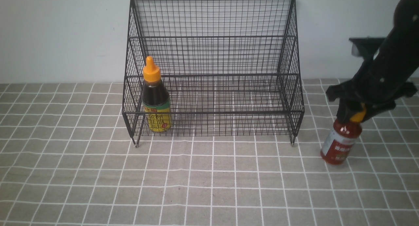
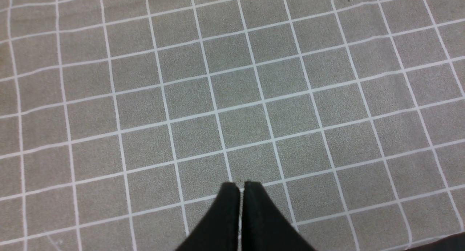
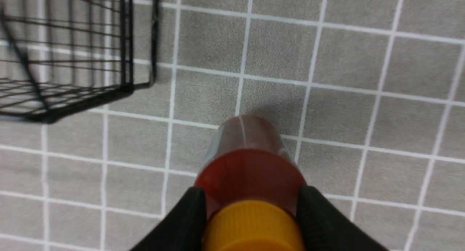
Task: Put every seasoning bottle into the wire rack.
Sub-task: Use the right arm to put the condiment bottle back on the shelf
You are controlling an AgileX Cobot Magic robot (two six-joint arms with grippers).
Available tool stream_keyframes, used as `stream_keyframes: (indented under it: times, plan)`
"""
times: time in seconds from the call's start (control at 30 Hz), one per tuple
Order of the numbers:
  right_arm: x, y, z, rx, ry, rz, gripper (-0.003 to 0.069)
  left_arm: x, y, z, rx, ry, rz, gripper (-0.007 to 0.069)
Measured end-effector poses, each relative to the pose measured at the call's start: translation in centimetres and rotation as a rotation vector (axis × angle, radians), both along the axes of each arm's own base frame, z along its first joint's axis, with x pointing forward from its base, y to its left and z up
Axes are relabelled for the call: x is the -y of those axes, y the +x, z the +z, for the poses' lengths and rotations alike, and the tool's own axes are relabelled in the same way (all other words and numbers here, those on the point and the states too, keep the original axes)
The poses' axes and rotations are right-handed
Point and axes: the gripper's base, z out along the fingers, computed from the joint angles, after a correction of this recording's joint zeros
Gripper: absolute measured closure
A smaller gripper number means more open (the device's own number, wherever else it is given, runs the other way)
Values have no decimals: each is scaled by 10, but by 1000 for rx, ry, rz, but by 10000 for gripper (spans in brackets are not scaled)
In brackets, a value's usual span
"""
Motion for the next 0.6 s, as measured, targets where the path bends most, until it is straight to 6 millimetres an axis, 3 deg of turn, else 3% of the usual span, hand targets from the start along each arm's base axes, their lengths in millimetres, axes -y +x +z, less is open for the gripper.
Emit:
stream_keyframes:
  times: [0.03, 0.07, 0.1, 0.17, 0.3, 0.4, 0.6]
  plan:
    - [0, 0, 16, 44, 6, 1, 364, 0, 0, 0, 0, 0, 0, 631]
    - [0, 0, 19, 54, 8, 1, 364, 0, 0, 0, 0, 0, 0, 631]
    - [0, -1, 47, 141, 20, 1, 364, 0, 0, 0, 6, -2, -1, 631]
    - [-1, -8, 82, 251, 41, -3, 364, 0, 1, 1, 17, -5, -1, 631]
    - [-14, -24, 130, 391, 76, 27, 364, 1, 3, 2, 37, -12, -3, 631]
    - [-31, -30, 137, 410, 92, 75, 364, 1, 3, 2, 39, -14, -4, 631]
    - [-73, -22, 110, 312, 97, 163, 364, 1, 3, 3, 42, -15, -4, 631]
